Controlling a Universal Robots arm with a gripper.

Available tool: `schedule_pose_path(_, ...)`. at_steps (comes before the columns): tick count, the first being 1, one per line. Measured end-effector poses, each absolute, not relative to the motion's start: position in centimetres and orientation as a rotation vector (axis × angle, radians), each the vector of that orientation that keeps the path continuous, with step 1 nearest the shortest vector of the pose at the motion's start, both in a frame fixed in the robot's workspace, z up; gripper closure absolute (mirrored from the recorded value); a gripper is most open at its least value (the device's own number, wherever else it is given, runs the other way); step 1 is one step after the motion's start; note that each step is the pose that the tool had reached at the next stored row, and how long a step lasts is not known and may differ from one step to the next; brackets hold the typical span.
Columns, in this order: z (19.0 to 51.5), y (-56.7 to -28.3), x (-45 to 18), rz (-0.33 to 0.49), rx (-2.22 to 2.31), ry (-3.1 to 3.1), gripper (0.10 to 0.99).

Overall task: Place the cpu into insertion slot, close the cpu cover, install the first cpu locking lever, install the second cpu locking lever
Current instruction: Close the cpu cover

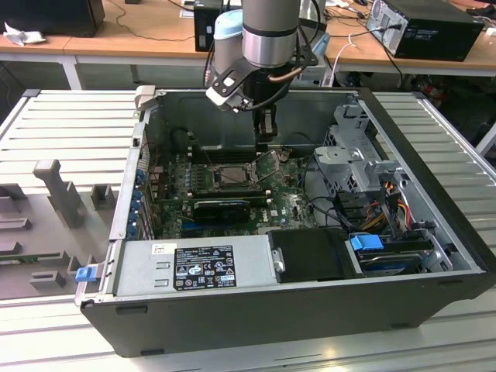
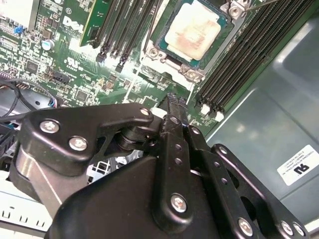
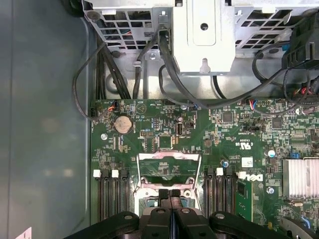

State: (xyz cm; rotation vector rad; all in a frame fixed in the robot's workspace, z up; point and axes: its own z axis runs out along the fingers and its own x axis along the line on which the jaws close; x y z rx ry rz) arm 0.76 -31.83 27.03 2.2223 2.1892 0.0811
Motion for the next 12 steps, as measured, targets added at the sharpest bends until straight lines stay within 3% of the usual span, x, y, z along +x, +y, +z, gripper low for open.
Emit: schedule_pose_path(12, 27.0, -31.8, 2.2, 0.081, 2.223, 2.189, 0.980)
